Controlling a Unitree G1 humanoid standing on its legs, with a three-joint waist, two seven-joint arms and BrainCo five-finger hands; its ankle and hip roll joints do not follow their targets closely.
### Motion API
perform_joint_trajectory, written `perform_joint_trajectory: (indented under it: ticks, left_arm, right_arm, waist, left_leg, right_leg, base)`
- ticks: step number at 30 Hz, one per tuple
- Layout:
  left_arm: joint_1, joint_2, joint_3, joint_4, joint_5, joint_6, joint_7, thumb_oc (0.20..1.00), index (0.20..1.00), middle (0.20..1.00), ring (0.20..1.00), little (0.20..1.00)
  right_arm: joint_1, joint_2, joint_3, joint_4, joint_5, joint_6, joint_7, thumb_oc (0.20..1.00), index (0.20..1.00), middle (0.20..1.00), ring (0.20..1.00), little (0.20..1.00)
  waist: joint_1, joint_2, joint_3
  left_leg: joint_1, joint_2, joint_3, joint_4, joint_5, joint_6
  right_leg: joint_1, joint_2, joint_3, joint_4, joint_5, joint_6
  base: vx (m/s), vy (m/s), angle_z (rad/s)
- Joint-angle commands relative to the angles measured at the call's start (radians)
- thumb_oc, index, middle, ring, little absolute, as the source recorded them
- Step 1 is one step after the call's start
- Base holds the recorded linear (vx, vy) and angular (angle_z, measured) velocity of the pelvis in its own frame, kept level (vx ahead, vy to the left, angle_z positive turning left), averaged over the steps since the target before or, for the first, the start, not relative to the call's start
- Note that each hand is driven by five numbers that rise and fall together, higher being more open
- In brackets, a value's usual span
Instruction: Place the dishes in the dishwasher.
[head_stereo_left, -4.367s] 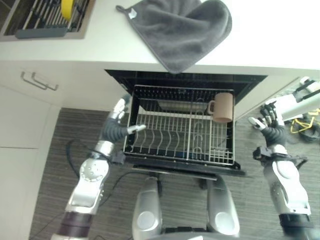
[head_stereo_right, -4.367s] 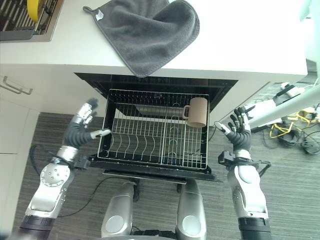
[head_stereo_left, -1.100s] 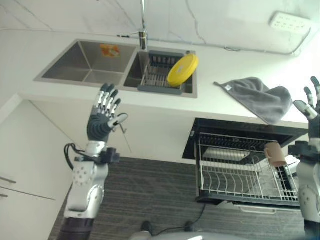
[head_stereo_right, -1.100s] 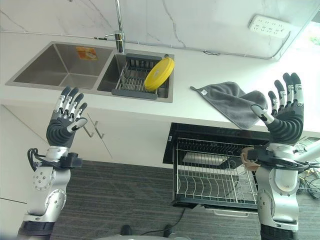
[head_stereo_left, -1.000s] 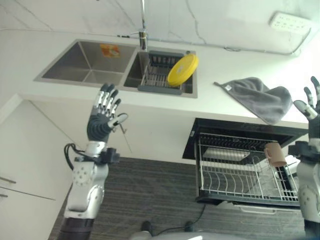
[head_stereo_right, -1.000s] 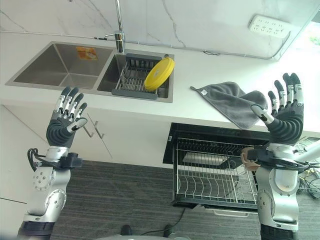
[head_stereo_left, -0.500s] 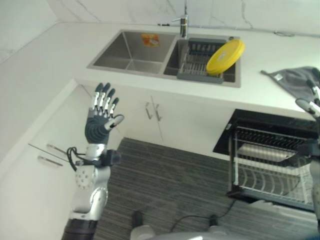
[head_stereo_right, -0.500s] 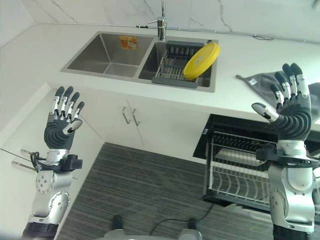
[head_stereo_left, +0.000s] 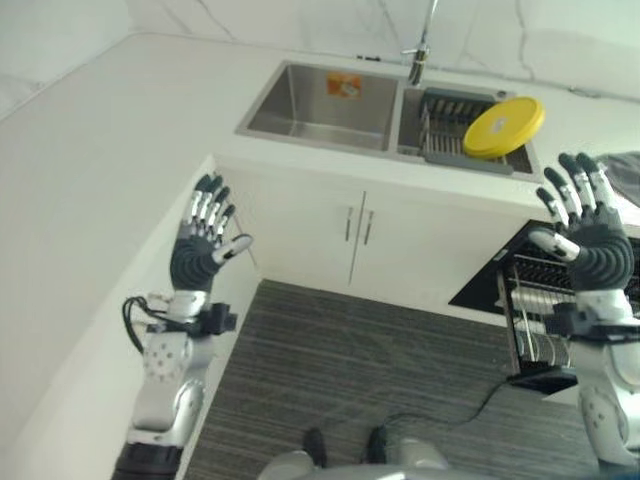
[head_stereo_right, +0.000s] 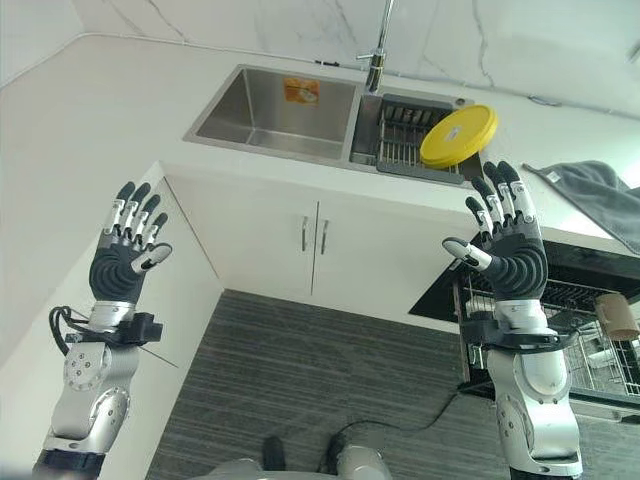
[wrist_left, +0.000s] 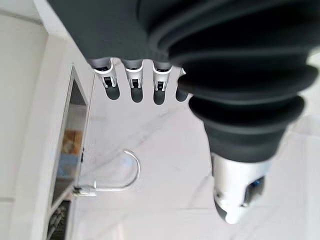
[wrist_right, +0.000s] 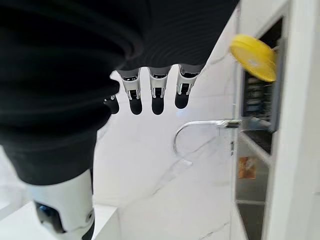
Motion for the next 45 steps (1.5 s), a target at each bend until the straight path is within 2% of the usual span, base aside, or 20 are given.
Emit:
perform_joint_trajectory:
  ticks: [1, 8, 10, 12, 14, 15, 17, 18, 19, 20, 23, 28, 32, 39, 45]
  left_arm:
    - [-0.044, 0.011, 0.015, -0.058, 0.081, -0.042, 0.016, 1.0, 1.0, 1.0, 1.0, 1.0]
    - [-0.082, 0.012, -0.027, -0.037, 0.1, -0.031, 0.057, 1.0, 1.0, 1.0, 1.0, 1.0]
    - [-0.092, 0.008, -0.038, -0.027, 0.105, -0.026, 0.062, 1.0, 1.0, 1.0, 1.0, 1.0]
    - [-0.078, 0.004, -0.035, -0.028, 0.101, -0.027, 0.054, 1.0, 1.0, 1.0, 1.0, 1.0]
    - [-0.059, -0.004, -0.032, -0.032, 0.078, -0.028, 0.037, 1.0, 1.0, 1.0, 1.0, 1.0]
    - [-0.052, -0.01, -0.029, -0.031, 0.074, -0.028, 0.025, 1.0, 1.0, 1.0, 1.0, 1.0]
    - [-0.046, -0.017, -0.032, -0.032, 0.079, -0.032, 0.011, 1.0, 1.0, 1.0, 1.0, 1.0]
    - [-0.044, -0.021, -0.04, -0.027, 0.06, -0.033, 0.011, 1.0, 1.0, 1.0, 1.0, 1.0]
    - [-0.051, -0.021, -0.051, -0.022, 0.052, -0.035, 0.024, 1.0, 1.0, 1.0, 1.0, 1.0]
    - [-0.054, -0.022, -0.06, -0.016, 0.053, -0.045, 0.038, 1.0, 1.0, 1.0, 1.0, 1.0]
    - [-0.042, -0.026, -0.06, -0.005, 0.049, -0.065, 0.026, 1.0, 1.0, 1.0, 1.0, 1.0]
    - [-0.021, -0.028, -0.049, 0.016, 0.02, -0.093, 0.003, 1.0, 1.0, 1.0, 1.0, 1.0]
    - [-0.007, -0.028, -0.046, 0.003, 0.021, -0.087, 0.005, 1.0, 1.0, 1.0, 1.0, 1.0]
    - [-0.01, -0.019, -0.046, -0.005, 0.032, -0.072, -0.031, 1.0, 1.0, 1.0, 1.0, 1.0]
    - [-0.03, -0.005, -0.022, -0.031, 0.047, -0.036, -0.055, 1.0, 1.0, 1.0, 1.0, 1.0]
  right_arm:
    - [-0.056, -0.028, 0.004, -0.014, -0.027, -0.086, -0.024, 1.0, 1.0, 1.0, 1.0, 1.0]
    - [-0.087, -0.037, 0.01, -0.012, -0.025, -0.091, -0.043, 1.0, 1.0, 1.0, 1.0, 1.0]
    - [-0.092, -0.036, 0.006, -0.005, -0.026, -0.095, -0.03, 1.0, 1.0, 1.0, 1.0, 1.0]
    - [-0.088, -0.045, -0.003, -0.006, -0.01, -0.094, -0.022, 1.0, 1.0, 1.0, 1.0, 1.0]
    - [-0.08, -0.045, -0.009, -0.008, -0.007, -0.094, -0.01, 1.0, 1.0, 1.0, 1.0, 1.0]
    - [-0.076, -0.042, -0.01, -0.008, -0.012, -0.096, -0.001, 1.0, 1.0, 1.0, 1.0, 1.0]
    - [-0.092, -0.031, 0.01, -0.012, -0.045, -0.08, 0.003, 1.0, 1.0, 1.0, 1.0, 1.0]
    - [-0.115, -0.025, 0.036, -0.001, -0.079, -0.077, -0.004, 1.0, 1.0, 1.0, 1.0, 1.0]
    - [-0.112, -0.028, 0.04, -0.001, -0.067, -0.081, 0.005, 1.0, 1.0, 1.0, 1.0, 1.0]
    - [-0.108, -0.034, 0.039, 0.0, -0.058, -0.082, 0.019, 1.0, 1.0, 1.0, 1.0, 1.0]
    - [-0.102, -0.055, 0.027, 0.007, -0.035, -0.085, 0.04, 1.0, 1.0, 1.0, 1.0, 1.0]
    - [-0.07, -0.062, -0.008, -0.002, -0.001, -0.093, 0.064, 1.0, 1.0, 1.0, 1.0, 1.0]
    - [-0.053, -0.064, -0.015, -0.025, -0.013, -0.071, 0.081, 1.0, 1.0, 1.0, 1.0, 1.0]
    - [-0.064, -0.055, 0.004, -0.027, -0.047, -0.077, 0.059, 1.0, 1.0, 1.0, 1.0, 1.0]
    - [-0.06, -0.022, 0.022, -0.027, -0.07, -0.093, 0.039, 1.0, 1.0, 1.0, 1.0, 1.0]
  waist:
    - [-0.014, 0.013, -0.057]
    - [-0.046, 0.021, -0.08]
    - [-0.057, 0.013, -0.075]
    - [-0.059, -0.004, -0.064]
    - [-0.055, -0.015, -0.049]
    - [-0.054, -0.013, -0.043]
    - [-0.04, -0.006, -0.034]
    - [-0.031, 0.014, -0.036]
    - [-0.028, 0.03, -0.039]
    - [-0.017, 0.044, -0.042]
    - [-0.009, 0.056, -0.047]
    - [-0.023, 0.061, -0.055]
    - [-0.019, 0.055, -0.062]
    - [0.022, 0.024, -0.08]
    - [0.041, 0.013, -0.092]
  left_leg:
    - [0.029, 0.037, -0.104, 0.026, -0.103, -0.065]
    - [0.021, 0.07, -0.068, 0.074, -0.109, -0.093]
    - [-0.015, 0.095, -0.055, 0.189, -0.105, -0.111]
    - [-0.088, 0.125, -0.043, 0.393, -0.066, -0.125]
    - [-0.171, 0.139, -0.056, 0.565, -0.044, -0.126]
    - [-0.208, 0.141, -0.071, 0.599, -0.05, -0.12]
    - [-0.219, 0.133, -0.07, 0.492, -0.064, -0.103]
    - [-0.185, 0.151, -0.047, 0.257, -0.014, -0.117]
    - [-0.18, 0.15, -0.058, 0.12, 0.026, -0.128]
    - [-0.189, 0.156, -0.099, 0.022, 0.086, -0.144]
    - [-0.207, 0.166, -0.102, -0.013, 0.123, -0.156]
    - [-0.197, 0.177, -0.072, -0.016, 0.101, -0.153]
    - [-0.184, 0.167, -0.06, -0.011, 0.083, -0.142]
    - [-0.165, 0.104, -0.087, 0.001, 0.034, -0.095]
    - [-0.125, 0.059, -0.111, 0.007, -0.002, -0.056]
  right_leg:
    - [0.058, 0.022, 0.047, -0.072, 0.006, 0.053]
    - [0.085, 0.047, 0.086, -0.13, 0.025, 0.036]
    - [0.089, 0.053, 0.105, -0.136, 0.023, 0.023]
    - [0.095, 0.052, 0.111, -0.137, 0.024, 0.0]
    - [0.098, 0.053, 0.115, -0.129, 0.026, -0.018]
    - [0.098, 0.058, 0.118, -0.123, 0.026, -0.02]
    - [0.113, 0.064, 0.128, -0.127, 0.014, -0.01]
    - [0.136, 0.075, 0.128, -0.148, -0.003, 0.003]
    - [0.146, 0.084, 0.134, -0.152, -0.02, 0.009]
    - [0.167, 0.099, 0.157, -0.152, -0.042, 0.008]
    - [0.197, 0.113, 0.173, -0.152, -0.069, 0.003]
    - [0.213, 0.102, 0.173, -0.152, -0.076, 0.005]
    - [0.222, 0.083, 0.162, -0.143, -0.08, 0.013]
    - [0.226, 0.014, 0.132, -0.086, -0.096, 0.053]
    - [0.197, -0.04, 0.108, -0.005, -0.072, 0.096]
  base:
    - [0.06, -0.118, -0.14]
    - [0.08, -0.255, -0.1]
    - [0.07, -0.314, -0.17]
    - [0.05, -0.302, -0.12]
    - [0.05, -0.256, -0.27]
    - [0.1, -0.212, -0.27]
    - [0.19, -0.081, -0.2]
    - [0.31, 0.058, -0.29]
    - [0.38, 0.117, -0.29]
    - [0.25, 0.104, -0.5]
    - [0.21, 0.096, -0.71]
    - [0.23, 0.151, -0.39]
    - [0.25, 0.146, -0.05]
    - [0.25, 0.182, 0.1]
    - [0.19, 0.192, 0.15]
